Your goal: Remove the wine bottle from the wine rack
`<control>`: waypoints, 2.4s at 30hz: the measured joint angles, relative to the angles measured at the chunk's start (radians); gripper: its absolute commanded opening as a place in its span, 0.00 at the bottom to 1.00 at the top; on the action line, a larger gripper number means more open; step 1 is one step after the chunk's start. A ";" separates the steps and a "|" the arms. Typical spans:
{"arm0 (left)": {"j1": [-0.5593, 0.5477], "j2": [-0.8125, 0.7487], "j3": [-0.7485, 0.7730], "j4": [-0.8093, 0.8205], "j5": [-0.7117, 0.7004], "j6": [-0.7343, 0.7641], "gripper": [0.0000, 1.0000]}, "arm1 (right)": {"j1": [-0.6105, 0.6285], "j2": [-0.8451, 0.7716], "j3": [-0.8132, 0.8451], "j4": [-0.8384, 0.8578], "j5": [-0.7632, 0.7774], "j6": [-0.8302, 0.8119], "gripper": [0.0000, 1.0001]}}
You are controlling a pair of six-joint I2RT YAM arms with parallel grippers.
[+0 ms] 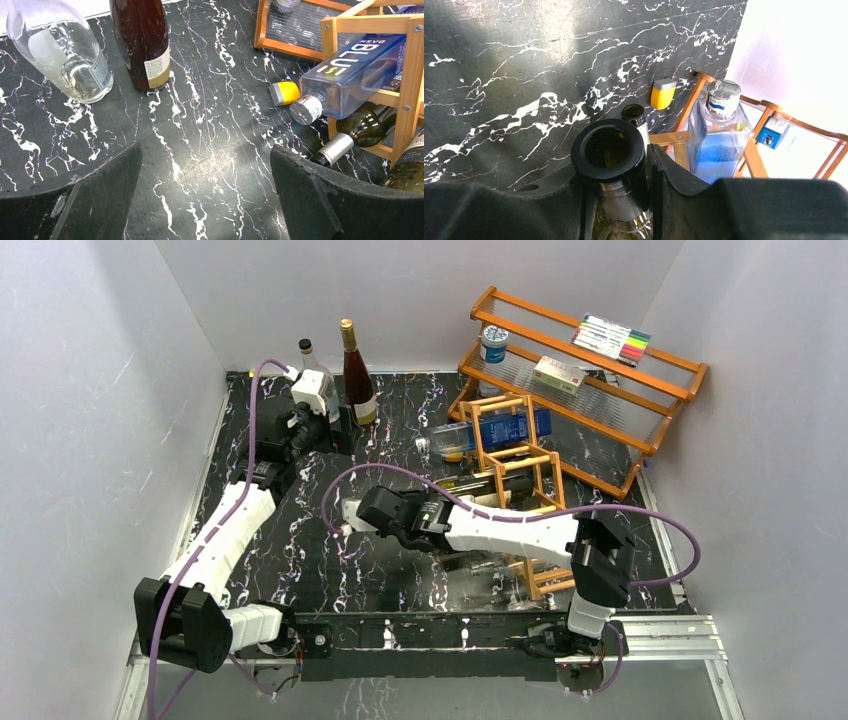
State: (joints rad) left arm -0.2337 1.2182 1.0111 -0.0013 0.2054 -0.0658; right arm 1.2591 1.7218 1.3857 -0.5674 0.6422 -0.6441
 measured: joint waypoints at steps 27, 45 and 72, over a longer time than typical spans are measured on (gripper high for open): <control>0.000 0.000 0.000 0.000 -0.007 0.003 0.98 | 0.206 0.009 0.072 0.159 0.009 0.023 0.00; 0.000 0.000 0.000 -0.001 -0.023 0.007 0.98 | 0.093 -0.122 0.089 0.252 -0.220 0.314 0.00; -0.005 0.000 0.000 -0.002 -0.055 0.016 0.98 | -0.153 -0.058 0.243 0.030 -0.497 0.772 0.73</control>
State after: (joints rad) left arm -0.2390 1.2186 1.0111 -0.0029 0.1501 -0.0494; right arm 1.1057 1.6634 1.6291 -0.5377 0.1452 0.1280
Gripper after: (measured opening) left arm 0.981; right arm 0.578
